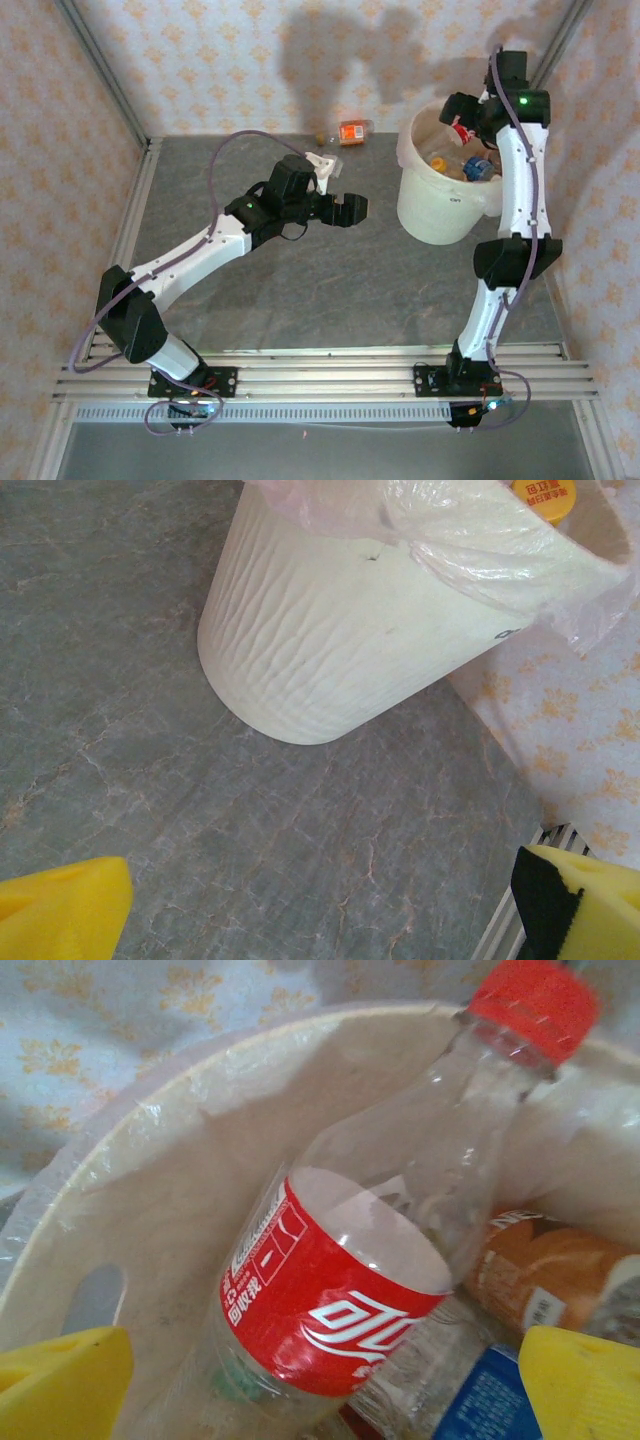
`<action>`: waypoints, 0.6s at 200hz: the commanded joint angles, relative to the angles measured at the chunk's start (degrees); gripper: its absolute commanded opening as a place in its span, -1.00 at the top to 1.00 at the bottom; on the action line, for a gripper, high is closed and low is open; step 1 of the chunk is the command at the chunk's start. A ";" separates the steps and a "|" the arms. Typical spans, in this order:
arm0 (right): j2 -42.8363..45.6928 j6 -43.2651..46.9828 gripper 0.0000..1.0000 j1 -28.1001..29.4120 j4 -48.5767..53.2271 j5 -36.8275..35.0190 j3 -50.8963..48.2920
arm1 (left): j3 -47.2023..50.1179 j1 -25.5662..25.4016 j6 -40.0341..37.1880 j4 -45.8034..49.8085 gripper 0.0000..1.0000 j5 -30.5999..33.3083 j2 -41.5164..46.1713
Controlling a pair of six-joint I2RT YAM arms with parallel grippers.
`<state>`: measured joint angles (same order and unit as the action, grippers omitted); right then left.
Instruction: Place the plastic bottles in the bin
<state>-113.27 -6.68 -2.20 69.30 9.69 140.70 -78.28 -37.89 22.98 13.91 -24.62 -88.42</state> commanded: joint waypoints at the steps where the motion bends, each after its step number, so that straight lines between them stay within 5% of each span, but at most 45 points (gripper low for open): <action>1: 3.97 -4.00 -0.98 -1.62 -4.55 -5.71 -1.00 | 0.02 -0.17 0.48 -1.78 -0.98 0.18 -0.57; 51: 9.86 -20.40 -0.80 -5.59 -27.49 1.82 -22.73 | 1.11 -0.10 -0.57 -1.14 -0.99 1.81 0.44; 87: 4.16 -21.25 -0.83 -6.07 -26.74 10.18 -17.37 | 0.59 0.09 -1.72 0.33 -0.99 2.21 0.10; 120: -0.28 -21.15 -0.85 -6.09 -24.59 10.06 -13.26 | 0.41 0.18 -1.32 -0.17 -0.99 2.01 -0.76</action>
<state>-111.33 -26.41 -8.32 45.45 18.11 123.76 -78.15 -37.87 22.48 13.96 -23.49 -88.42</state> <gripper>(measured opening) 0.922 0.995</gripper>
